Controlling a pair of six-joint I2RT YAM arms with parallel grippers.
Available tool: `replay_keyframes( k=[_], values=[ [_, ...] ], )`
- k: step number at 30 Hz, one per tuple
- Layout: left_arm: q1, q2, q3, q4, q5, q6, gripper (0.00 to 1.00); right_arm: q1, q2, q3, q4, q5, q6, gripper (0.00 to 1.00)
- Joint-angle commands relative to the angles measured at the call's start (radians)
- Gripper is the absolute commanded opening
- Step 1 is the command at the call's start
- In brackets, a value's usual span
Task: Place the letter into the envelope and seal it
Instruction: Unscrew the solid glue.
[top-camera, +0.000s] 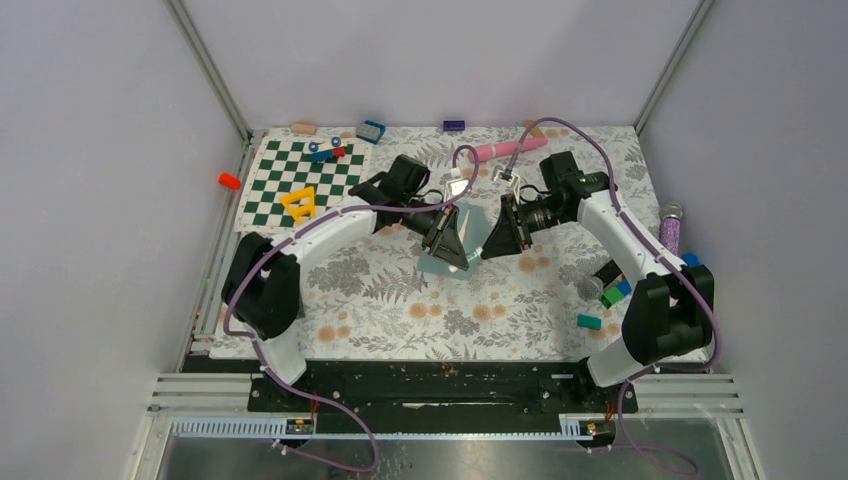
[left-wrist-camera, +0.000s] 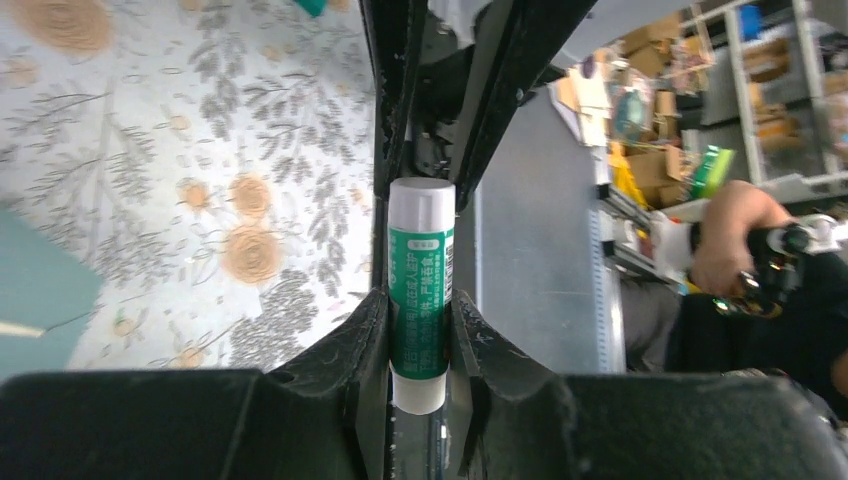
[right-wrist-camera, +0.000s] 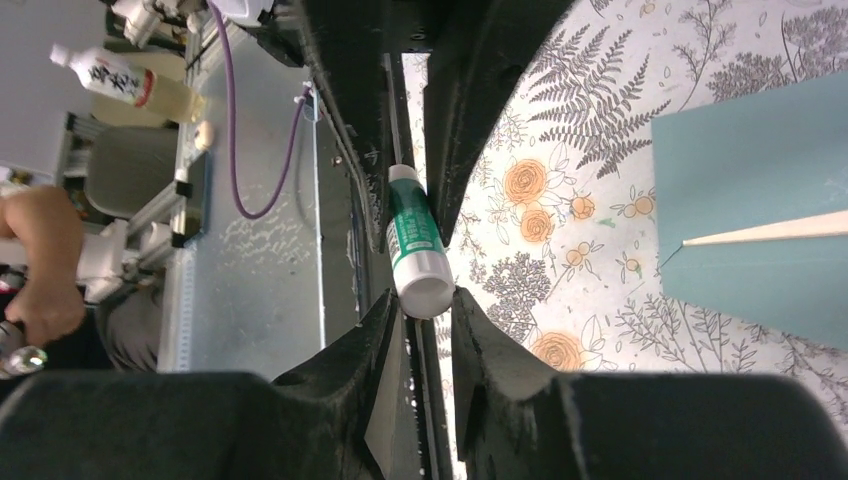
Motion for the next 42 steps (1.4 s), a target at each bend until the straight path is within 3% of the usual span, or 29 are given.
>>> replay_keyframes(
  k=[1, 8, 11, 14, 17, 21, 25, 27, 30, 35, 40, 42],
  values=[
    [-0.025, -0.076, 0.043, 0.019, -0.318, 0.065, 0.0, 0.013, 0.025, 0.036, 0.112, -0.066, 0.248, 0.1],
    [-0.134, -0.172, 0.002, 0.021, -0.706, 0.193, 0.0, 0.007, 0.067, -0.016, 0.423, 0.012, 0.785, 0.1],
    [-0.19, -0.17, -0.001, 0.017, -0.846, 0.229, 0.0, 0.005, 0.056, -0.05, 0.548, 0.011, 0.933, 0.17],
    [-0.234, -0.148, 0.006, 0.017, -0.951, 0.244, 0.0, 0.002, 0.043, -0.068, 0.642, -0.029, 1.047, 0.28],
    [-0.245, -0.127, 0.028, 0.009, -0.951, 0.227, 0.0, -0.005, 0.012, -0.068, 0.656, -0.076, 1.023, 0.36],
    [-0.229, -0.127, 0.057, -0.024, -0.818, 0.211, 0.0, -0.068, -0.011, -0.097, 0.643, -0.107, 0.905, 0.43],
    [-0.185, -0.131, 0.063, -0.038, -0.586, 0.184, 0.0, -0.137, 0.013, -0.087, 0.557, -0.18, 0.735, 0.49],
    [-0.165, -0.128, 0.067, -0.044, -0.478, 0.172, 0.0, -0.147, -0.002, -0.079, 0.442, -0.178, 0.541, 0.52],
    [-0.14, -0.089, 0.091, -0.085, -0.298, 0.157, 0.0, -0.135, -0.062, -0.069, 0.188, -0.097, 0.101, 0.61],
    [-0.128, 0.002, 0.108, -0.105, -0.045, 0.106, 0.0, -0.135, -0.125, -0.118, 0.036, -0.129, -0.279, 0.66],
    [-0.128, 0.072, 0.12, -0.146, 0.03, 0.125, 0.0, -0.135, -0.129, -0.106, -0.162, -0.175, -0.588, 0.68],
    [-0.128, 0.084, 0.122, -0.151, 0.048, 0.127, 0.0, -0.134, -0.113, -0.087, -0.314, -0.175, -0.795, 0.68]
  ],
)
